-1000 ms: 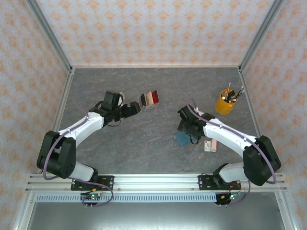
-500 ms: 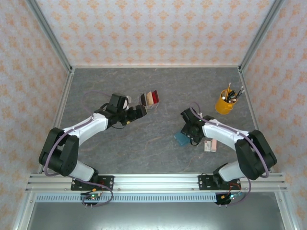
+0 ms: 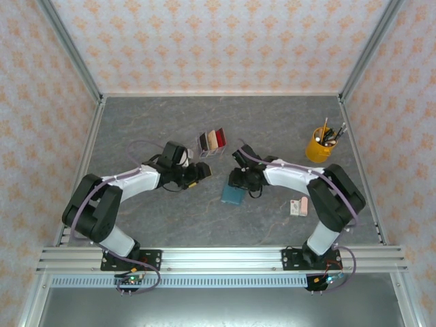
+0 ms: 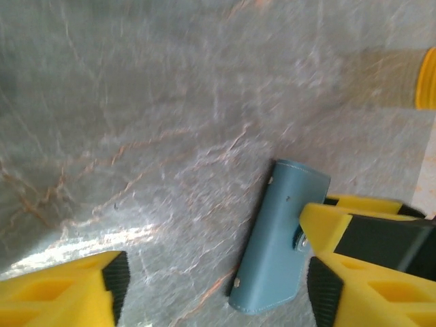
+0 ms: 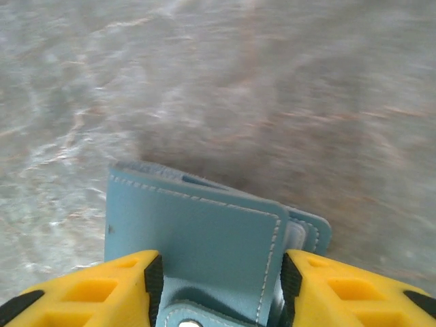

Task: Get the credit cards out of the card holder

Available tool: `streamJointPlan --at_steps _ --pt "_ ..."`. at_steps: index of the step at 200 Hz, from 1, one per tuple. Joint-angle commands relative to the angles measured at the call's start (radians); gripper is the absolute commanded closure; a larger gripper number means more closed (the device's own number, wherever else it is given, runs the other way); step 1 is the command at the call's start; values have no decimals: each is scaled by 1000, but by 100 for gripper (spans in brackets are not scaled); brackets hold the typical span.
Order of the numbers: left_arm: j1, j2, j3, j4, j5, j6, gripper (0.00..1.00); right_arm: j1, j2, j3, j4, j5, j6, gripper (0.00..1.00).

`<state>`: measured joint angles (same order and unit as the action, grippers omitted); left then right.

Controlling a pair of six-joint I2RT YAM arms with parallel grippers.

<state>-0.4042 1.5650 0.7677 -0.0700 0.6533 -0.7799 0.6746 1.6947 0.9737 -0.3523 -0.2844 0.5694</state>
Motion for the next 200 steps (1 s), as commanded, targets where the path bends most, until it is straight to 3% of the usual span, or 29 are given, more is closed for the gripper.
streamJointPlan --at_steps 1,35,78,149,200 --pt "-24 26 -8 52 42 -20 35 2 35 45 29 -81 -84 52" --pt "-44 40 -33 134 30 -72 46 0 -52 32 -16 28 -38 50" --pt "-87 118 -24 225 83 -131 49 0 -154 -73 6 8 45 50" --pt "-122 183 -21 334 123 -206 59 -1 -98 -120 91 -81 98 62" --pt "-122 214 -18 342 126 -205 60 -10 -61 -124 101 -109 107 66"
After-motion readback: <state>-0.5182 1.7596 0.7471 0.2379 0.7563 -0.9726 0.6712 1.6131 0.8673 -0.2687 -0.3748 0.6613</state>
